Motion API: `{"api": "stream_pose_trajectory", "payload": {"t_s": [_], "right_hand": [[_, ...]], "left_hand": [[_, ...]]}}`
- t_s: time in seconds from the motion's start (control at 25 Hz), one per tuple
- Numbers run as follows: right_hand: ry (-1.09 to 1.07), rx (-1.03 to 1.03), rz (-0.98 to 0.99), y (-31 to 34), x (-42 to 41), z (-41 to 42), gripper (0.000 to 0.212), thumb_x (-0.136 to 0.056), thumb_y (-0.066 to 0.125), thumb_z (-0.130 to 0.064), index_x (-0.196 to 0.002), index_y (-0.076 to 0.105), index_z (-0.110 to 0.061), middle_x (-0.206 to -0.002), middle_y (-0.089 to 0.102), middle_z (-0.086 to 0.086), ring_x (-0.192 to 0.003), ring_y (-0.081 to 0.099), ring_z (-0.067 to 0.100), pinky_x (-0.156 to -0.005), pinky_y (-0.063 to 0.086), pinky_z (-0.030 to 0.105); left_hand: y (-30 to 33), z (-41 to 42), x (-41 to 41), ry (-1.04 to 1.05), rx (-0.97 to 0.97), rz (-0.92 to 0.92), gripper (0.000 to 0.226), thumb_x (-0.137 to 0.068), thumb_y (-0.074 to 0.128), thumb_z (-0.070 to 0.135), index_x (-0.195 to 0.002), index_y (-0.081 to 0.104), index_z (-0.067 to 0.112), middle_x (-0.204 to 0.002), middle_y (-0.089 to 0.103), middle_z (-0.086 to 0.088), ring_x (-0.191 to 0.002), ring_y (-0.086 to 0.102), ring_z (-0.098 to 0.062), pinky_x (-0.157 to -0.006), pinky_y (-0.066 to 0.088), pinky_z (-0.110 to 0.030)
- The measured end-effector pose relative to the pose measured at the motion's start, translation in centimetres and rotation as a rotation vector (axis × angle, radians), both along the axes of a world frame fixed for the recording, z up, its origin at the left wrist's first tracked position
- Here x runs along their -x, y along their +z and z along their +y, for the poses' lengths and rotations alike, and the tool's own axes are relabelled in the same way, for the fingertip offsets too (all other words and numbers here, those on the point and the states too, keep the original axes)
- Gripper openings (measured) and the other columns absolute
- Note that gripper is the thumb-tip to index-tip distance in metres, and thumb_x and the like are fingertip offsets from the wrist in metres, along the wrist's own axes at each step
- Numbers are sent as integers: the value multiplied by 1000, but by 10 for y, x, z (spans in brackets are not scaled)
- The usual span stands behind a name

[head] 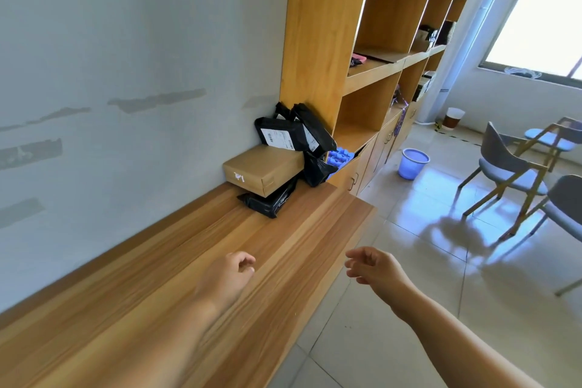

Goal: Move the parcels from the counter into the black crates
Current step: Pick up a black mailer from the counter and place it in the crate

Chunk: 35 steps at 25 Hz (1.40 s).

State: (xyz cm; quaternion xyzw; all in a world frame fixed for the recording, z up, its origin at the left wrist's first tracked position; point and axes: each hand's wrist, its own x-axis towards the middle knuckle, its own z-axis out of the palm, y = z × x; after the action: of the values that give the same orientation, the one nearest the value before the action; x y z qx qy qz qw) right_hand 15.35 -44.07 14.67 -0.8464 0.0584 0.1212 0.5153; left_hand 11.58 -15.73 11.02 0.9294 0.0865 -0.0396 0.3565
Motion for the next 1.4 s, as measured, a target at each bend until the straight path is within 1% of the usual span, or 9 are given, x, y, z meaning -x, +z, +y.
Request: {"api": "stream_pose_trajectory", "payload": {"t_s": [0.12,0.36,0.48,0.6,0.76,0.92,1.12,1.28,1.4], "right_hand": [[16,-4,14,-11,-52,-17,17,-88,58,-4,-97,67,-16,-94,71,8,-91,68,24,-80,53,31],[185,37,-2,-21,-172,-50,22,-84,59,-6,-91,68,-25,-94,69,3,-91,67,20,-82,54,31],[257,45,-36,-15,-238,-78,21,-82,60,-7,-89,68,-26,-92,71,4,-92,67,24,-84,54,36],[306,60,-79,-3,-292,-100,23,-82,62,-7,-88,68,-28,-90,72,1,-92,67,21,-86,54,37],[378,82,-114,-2,-355,-103,25,-86,59,-8,-88,67,-31,-88,72,1,-87,68,19,-84,54,37],[442,95,-146,-6,-403,-80,24,-86,58,-9,-100,70,-25,-86,71,-2,-88,66,18,-78,52,29],[380,166,-170,-13,-464,-49,29,-87,55,-11,-110,68,-23,-101,66,-14,-90,59,7,-77,44,23],[342,259,-204,-14,-508,-37,37,-89,53,-12,-124,60,-23,-122,59,-7,-100,53,10,-85,43,27],[349,264,-180,-25,-535,-35,44,-90,55,-11,-132,52,-21,-128,55,-3,-101,51,8,-80,41,26]], "left_hand": [[-2,-17,-46,37,-2,15,24,-96,50,27,-118,60,28,-116,62,11,-81,58,1,-57,40,-11],[-7,-68,-131,123,49,-27,21,-97,50,23,-114,60,28,-102,65,11,-58,51,-1,-48,35,-10],[-6,-104,-174,216,86,-50,18,-95,52,23,-106,61,34,-98,67,12,-65,57,-1,-57,47,-20],[-1,-132,-208,308,104,-112,20,-92,54,24,-97,60,43,-98,67,19,-82,63,0,-78,55,-32],[-2,-147,-243,398,93,-109,21,-93,53,25,-98,61,44,-97,64,22,-82,65,-4,-73,56,-30],[-3,-133,-280,462,99,-118,20,-93,53,25,-98,61,43,-100,63,23,-88,60,5,-67,45,-13],[0,-103,-335,471,92,-141,21,-94,53,24,-107,64,36,-104,62,21,-93,57,6,-79,47,-19],[-1,-96,-375,455,77,-130,21,-95,53,25,-110,65,34,-99,64,21,-87,61,3,-78,50,-21],[-1,-104,-403,432,70,-103,23,-95,51,25,-112,64,35,-104,64,20,-90,60,2,-79,50,-20]]}}
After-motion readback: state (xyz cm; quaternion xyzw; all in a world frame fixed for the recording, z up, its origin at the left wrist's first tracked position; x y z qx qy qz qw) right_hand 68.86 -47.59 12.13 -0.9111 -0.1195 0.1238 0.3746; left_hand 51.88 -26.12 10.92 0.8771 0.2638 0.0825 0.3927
